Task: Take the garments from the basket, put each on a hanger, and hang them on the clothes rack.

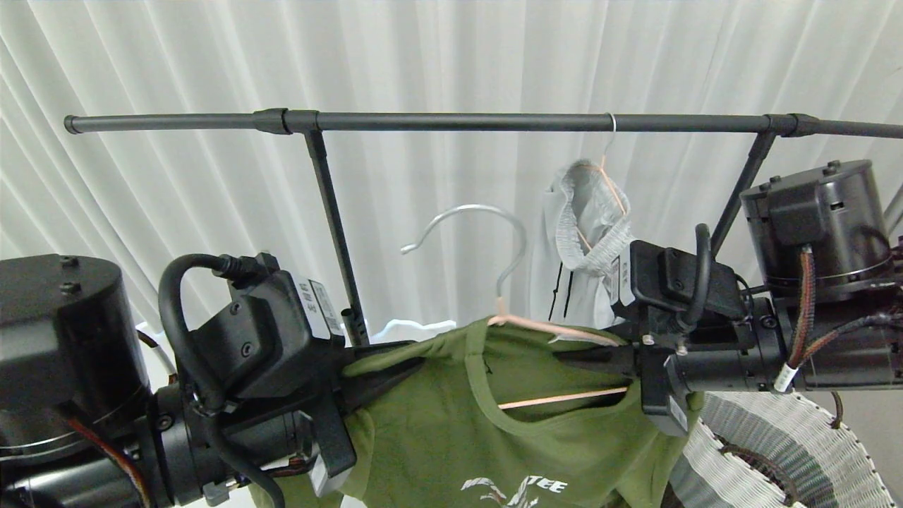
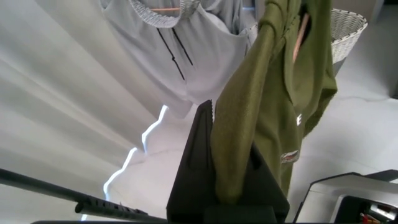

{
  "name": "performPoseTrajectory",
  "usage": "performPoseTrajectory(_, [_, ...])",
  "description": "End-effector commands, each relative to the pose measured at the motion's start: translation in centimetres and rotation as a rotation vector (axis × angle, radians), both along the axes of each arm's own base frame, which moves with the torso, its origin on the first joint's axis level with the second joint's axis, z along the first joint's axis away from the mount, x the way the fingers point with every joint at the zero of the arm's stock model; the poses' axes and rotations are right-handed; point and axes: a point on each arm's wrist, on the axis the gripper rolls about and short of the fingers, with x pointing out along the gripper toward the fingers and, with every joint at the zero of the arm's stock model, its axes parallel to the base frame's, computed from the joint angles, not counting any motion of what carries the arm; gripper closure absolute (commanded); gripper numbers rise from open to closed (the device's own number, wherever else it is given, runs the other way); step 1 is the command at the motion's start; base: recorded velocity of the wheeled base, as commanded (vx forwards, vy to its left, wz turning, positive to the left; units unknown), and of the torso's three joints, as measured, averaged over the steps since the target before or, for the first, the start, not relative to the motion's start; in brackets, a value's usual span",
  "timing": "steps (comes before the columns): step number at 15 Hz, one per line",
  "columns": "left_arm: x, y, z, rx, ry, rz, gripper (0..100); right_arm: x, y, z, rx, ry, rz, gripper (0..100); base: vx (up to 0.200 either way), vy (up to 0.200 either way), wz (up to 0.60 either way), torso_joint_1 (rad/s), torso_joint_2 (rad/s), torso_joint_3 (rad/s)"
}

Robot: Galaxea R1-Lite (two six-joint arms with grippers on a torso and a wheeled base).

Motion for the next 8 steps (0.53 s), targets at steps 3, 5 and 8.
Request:
performPoseTrajectory(3, [-0.2, 0.1, -0.1, 0.005, -0.002, -0.004, 0, -0.1, -0.3, 0.8, 0.021, -0.061, 0.006, 100, 0.0, 0.0, 0.0, 0.0, 0.0, 0.0])
performPoseTrajectory(5, [-0.5, 0.3, -0.1, 0.001, -0.004, -0.004, 0, -0.5, -0.7, 1.3, 0.037, -0.089, 0.005, 100, 0.0, 0.0, 0.0, 0.0, 0.0, 0.0])
performPoseTrajectory(8, [-0.9, 0.6, -0.3, -0.001, -0.002, -0.003, 0, -1.1, -1.4, 1.9, 0.049, -0.113, -0.012, 100, 0.0, 0.0, 0.0, 0.0, 0.0, 0.0])
